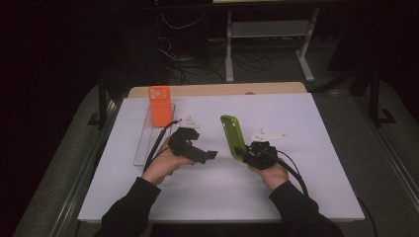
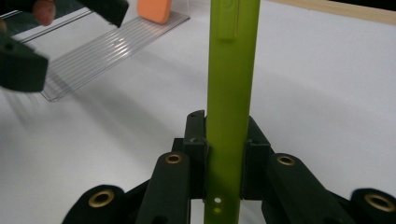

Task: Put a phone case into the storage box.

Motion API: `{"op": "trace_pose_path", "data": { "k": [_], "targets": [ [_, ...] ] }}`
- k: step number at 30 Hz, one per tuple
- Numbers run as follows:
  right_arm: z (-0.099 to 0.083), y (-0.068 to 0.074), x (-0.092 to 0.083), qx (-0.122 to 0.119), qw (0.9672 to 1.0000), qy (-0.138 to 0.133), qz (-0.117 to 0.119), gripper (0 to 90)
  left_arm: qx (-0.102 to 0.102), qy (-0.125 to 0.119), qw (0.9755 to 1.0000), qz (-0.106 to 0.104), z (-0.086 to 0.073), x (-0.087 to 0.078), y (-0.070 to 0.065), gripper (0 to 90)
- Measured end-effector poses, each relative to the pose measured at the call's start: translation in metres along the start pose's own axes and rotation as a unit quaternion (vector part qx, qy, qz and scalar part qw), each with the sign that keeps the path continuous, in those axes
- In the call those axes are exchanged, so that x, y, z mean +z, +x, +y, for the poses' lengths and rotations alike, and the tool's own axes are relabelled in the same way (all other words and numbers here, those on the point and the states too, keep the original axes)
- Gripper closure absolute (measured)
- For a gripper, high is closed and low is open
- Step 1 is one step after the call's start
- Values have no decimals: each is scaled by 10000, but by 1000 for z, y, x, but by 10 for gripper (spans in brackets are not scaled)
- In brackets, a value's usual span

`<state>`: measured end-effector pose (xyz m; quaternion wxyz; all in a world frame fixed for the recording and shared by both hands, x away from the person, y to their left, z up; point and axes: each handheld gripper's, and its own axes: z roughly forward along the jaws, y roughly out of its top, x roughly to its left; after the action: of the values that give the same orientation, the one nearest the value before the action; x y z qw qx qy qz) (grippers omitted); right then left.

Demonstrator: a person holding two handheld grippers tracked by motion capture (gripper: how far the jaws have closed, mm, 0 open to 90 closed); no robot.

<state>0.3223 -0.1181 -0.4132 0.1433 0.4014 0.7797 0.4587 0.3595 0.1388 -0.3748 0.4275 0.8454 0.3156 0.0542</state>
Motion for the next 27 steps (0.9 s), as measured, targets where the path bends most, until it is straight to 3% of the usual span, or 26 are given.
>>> {"op": "trace_pose_path", "data": {
  "k": [6, 13, 17, 23, 27],
  "targets": [
    [2, 4, -1, 39, 9999, -110, 79, 752, -213, -347, 9990, -203, 8, 4, 2, 0],
    [2, 12, 2, -19, 9998, -117, 184, 752, -410, -690, 9958, -451, 20, 11, 0, 0],
    [3, 15, 2, -60, 9997, -130, 219, 752, -435, -786, 9948, -478, 27, 15, 0, 0],
    [4, 17, 2, -27, 9994, -211, 270, 752, -220, -787, 9951, -555, 35, 22, -2, 0],
    [5, 18, 1, -15, 9993, -260, 282, 752, -233, -820, 9948, -553, 38, 28, -6, 0]
  ]
}}
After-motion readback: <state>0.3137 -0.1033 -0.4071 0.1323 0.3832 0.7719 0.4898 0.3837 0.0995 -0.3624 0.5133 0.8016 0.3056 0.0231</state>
